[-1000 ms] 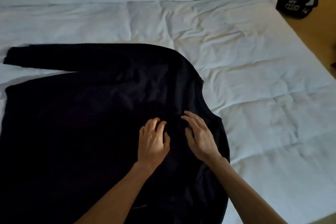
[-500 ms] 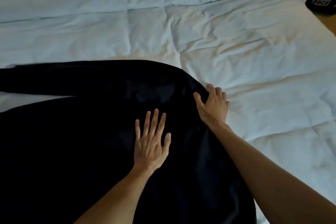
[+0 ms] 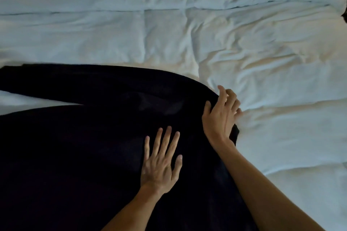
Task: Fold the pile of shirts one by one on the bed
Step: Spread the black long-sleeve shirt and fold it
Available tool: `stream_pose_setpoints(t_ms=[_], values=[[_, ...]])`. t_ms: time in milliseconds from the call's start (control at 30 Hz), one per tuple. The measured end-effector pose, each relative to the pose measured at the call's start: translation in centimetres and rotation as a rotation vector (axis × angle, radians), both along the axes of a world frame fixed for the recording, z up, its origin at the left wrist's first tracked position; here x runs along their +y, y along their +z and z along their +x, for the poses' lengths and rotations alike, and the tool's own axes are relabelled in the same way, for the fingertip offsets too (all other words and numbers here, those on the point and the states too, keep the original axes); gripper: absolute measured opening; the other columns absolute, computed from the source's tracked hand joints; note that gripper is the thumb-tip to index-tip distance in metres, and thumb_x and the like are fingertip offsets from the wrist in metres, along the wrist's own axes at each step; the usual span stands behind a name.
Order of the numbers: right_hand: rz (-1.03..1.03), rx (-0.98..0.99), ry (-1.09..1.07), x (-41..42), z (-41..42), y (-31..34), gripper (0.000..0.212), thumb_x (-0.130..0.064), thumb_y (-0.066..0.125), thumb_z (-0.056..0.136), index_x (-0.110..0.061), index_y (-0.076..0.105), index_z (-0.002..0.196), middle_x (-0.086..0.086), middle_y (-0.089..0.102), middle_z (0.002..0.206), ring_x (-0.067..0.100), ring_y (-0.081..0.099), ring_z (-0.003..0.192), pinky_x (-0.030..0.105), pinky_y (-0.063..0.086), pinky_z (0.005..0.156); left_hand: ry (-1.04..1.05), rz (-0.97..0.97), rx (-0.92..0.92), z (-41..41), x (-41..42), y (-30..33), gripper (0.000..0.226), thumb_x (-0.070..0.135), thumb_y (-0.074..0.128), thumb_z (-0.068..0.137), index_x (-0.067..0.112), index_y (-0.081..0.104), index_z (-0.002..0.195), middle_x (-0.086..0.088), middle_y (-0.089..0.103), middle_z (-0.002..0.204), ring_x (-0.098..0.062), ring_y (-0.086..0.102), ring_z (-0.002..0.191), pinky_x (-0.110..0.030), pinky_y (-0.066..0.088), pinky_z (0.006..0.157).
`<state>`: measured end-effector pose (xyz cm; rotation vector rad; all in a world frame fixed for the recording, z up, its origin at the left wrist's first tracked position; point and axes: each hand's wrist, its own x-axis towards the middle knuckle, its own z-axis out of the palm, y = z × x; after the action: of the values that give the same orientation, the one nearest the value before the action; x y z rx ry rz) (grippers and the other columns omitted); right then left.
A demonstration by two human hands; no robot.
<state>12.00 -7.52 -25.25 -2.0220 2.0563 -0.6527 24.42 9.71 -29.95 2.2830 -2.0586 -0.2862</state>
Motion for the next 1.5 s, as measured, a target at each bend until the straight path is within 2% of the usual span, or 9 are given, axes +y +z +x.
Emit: stream_pose_setpoints(t_ms=[133,300,467,600,800,967,1100,1300,1500], values=[[-0.161,-0.11,0.388,3.6,2.3,-0.9,0.035,-0.009,0.046,0.093,-0.014,0.062,0.123,0.006,0.055,0.127,0.026,0.052,0.118,0.046,0.035,0.105,-0.002,-0.061,0.144,0.9,-0.9,2.1,0.057,0.05,0.028,0.101,0.028,0.036,0.153,0.005,0.029,0.162,-0.017,0.028,0.148,-0.049,0.024,0.116],[-0.08,0.039,0.535,5.0,2.3,-3.8,0.043,-0.016,0.04,0.093,-0.007,0.061,0.13,0.008,0.058,0.138,0.021,0.043,0.138,0.051,0.008,0.123,0.202,-0.446,0.353,8.7,-8.7,6.6,0.032,0.017,0.052,0.089,0.016,0.064,0.119,0.001,0.065,0.115,-0.021,0.065,0.089,-0.043,0.056,0.07],[-0.08,0.173,0.588,5.2,2.6,-4.3,0.055,-0.02,0.036,0.094,-0.008,0.041,0.148,0.005,0.031,0.16,0.019,0.02,0.15,0.056,-0.003,0.121,0.139,0.119,0.154,13.0,-18.7,10.1,0.061,0.011,0.055,0.09,0.023,0.036,0.147,-0.003,0.04,0.146,-0.033,0.057,0.114,-0.043,0.047,0.083],[-0.152,0.32,0.652,5.3,2.6,-5.3,0.064,-0.01,0.035,0.087,-0.004,0.034,0.151,0.01,0.021,0.163,0.025,0.018,0.151,0.059,0.002,0.121,0.095,0.363,0.027,14.0,-22.2,10.1,0.052,0.016,0.062,0.091,0.022,0.047,0.14,-0.007,0.051,0.136,-0.031,0.055,0.119,-0.04,0.045,0.091],[-0.101,0.278,0.658,5.0,2.7,-5.4,0.066,-0.007,0.035,0.085,-0.005,0.034,0.151,0.011,0.023,0.162,0.026,0.02,0.15,0.051,0.012,0.121,0.161,0.441,0.011,13.0,-26.1,12.1,0.028,-0.003,0.051,0.089,0.008,0.064,0.112,-0.01,0.069,0.076,-0.018,0.068,0.055,-0.029,0.055,0.055],[0.011,0.16,0.567,4.7,2.8,-5.1,0.07,-0.028,0.045,0.087,-0.006,0.033,0.152,0.011,0.023,0.162,0.024,0.019,0.151,0.045,0.015,0.122,-0.015,-0.054,0.072,8.1,-29.6,11.5,0.028,-0.002,0.051,0.089,0.008,0.063,0.112,-0.014,0.055,0.122,-0.037,0.06,0.106,-0.043,0.047,0.089],[0.026,0.174,0.57,4.7,2.8,-5.4,0.074,-0.033,0.045,0.085,-0.007,0.03,0.153,0.011,0.02,0.163,0.024,0.016,0.152,0.045,0.015,0.122,-0.103,0.09,0.452,6.0,-25.5,8.0,0.07,-0.011,0.048,0.089,0.015,0.033,0.152,-0.011,0.014,0.163,-0.029,0.019,0.149,-0.041,0.011,0.123],[0.034,0.163,0.554,4.5,2.8,-5.8,0.073,-0.032,0.044,0.085,-0.009,0.032,0.153,0.009,0.02,0.163,0.023,0.016,0.152,0.046,0.016,0.122,0.086,-0.489,0.384,10.9,-13.2,6.2,0.031,0.013,0.054,0.096,0.007,0.061,0.125,-0.009,0.058,0.131,-0.026,0.055,0.122,-0.04,0.045,0.103],[0.037,0.148,0.543,4.5,2.7,-5.8,0.069,-0.033,0.04,0.088,-0.01,0.033,0.153,0.007,0.022,0.163,0.022,0.018,0.151,0.047,0.016,0.122,0.123,0.008,-0.027,22.2,-6.3,5.6,0.052,0.052,0.029,0.089,0.019,0.066,0.108,0.002,0.063,0.106,-0.023,0.056,0.102,-0.044,0.032,0.095]])
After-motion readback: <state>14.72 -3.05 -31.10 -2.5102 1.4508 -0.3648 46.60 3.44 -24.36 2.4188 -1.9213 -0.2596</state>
